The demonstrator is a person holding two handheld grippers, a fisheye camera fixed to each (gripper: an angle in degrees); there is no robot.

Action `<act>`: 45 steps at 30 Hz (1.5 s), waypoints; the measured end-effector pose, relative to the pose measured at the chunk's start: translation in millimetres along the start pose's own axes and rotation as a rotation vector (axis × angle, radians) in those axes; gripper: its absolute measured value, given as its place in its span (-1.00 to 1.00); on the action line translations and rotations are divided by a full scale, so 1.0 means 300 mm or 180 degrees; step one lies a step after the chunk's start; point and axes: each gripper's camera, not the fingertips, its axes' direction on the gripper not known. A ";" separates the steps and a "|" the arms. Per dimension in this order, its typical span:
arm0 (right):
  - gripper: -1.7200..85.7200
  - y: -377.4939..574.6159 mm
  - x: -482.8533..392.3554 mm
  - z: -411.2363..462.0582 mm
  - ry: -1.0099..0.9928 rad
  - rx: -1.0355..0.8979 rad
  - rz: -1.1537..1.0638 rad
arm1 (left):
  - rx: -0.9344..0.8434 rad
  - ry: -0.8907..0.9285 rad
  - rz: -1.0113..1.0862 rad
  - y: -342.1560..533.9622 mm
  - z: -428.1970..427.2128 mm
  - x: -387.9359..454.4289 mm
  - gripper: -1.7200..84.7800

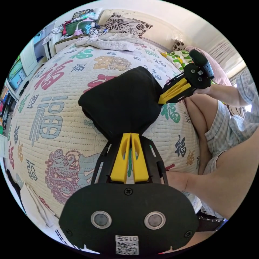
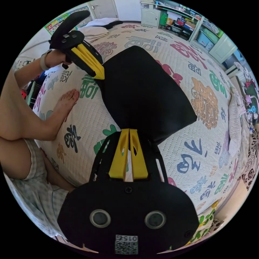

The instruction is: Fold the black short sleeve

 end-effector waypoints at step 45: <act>-0.82 -0.162 0.899 0.420 -0.3005 0.1453 0.1866 | 0.0735 0.2185 -0.1608 -0.069 -0.643 -0.392 -0.75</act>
